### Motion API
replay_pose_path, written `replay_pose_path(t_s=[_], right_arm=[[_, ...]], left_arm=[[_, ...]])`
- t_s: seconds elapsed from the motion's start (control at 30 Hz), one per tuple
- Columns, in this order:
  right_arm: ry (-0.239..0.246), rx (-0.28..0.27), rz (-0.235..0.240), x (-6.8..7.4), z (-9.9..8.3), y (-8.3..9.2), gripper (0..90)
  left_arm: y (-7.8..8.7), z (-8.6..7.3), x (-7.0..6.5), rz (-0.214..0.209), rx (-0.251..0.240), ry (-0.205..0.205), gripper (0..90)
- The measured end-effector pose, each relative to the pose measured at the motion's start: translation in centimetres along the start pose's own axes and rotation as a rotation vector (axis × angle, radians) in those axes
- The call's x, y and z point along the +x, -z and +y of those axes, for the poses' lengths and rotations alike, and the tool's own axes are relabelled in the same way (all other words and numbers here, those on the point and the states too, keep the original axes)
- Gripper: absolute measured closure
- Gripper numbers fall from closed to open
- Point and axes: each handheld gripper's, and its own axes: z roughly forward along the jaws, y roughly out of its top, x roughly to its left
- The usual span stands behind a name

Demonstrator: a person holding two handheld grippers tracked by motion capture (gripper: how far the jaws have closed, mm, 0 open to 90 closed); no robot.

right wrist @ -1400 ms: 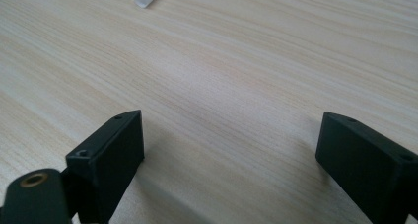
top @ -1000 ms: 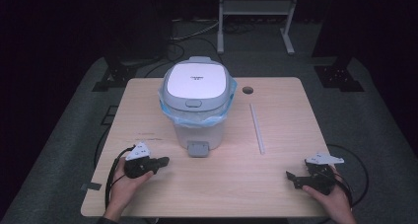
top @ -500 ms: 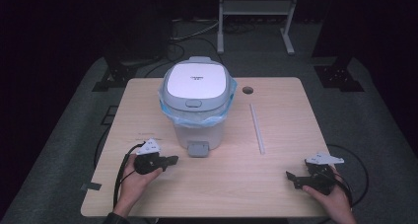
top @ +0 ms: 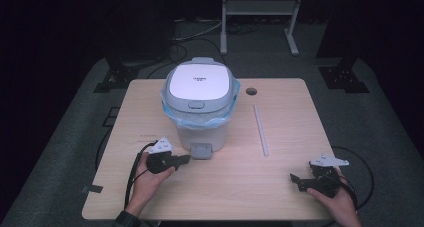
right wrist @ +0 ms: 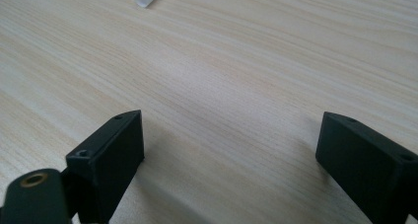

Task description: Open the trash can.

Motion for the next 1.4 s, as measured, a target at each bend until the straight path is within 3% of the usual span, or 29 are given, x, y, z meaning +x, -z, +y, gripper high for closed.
replay_pose_path(t_s=[0.53,0.97,1.4], right_arm=[[0.001,0.000,0.001,0.0,0.0,0.0,9.5],[0.003,0.000,0.002,0.0,0.0,0.0,9.5],[0.004,0.000,0.004,0.0,0.0,0.0,9.5]], left_arm=[[-2.7,1.3,-0.5,0.003,-0.024,-0.009,89.7],[-4.5,1.9,-0.5,0.063,0.009,-0.026,89.7],[-4.9,1.9,-0.6,0.099,0.008,-0.021,89.6]])
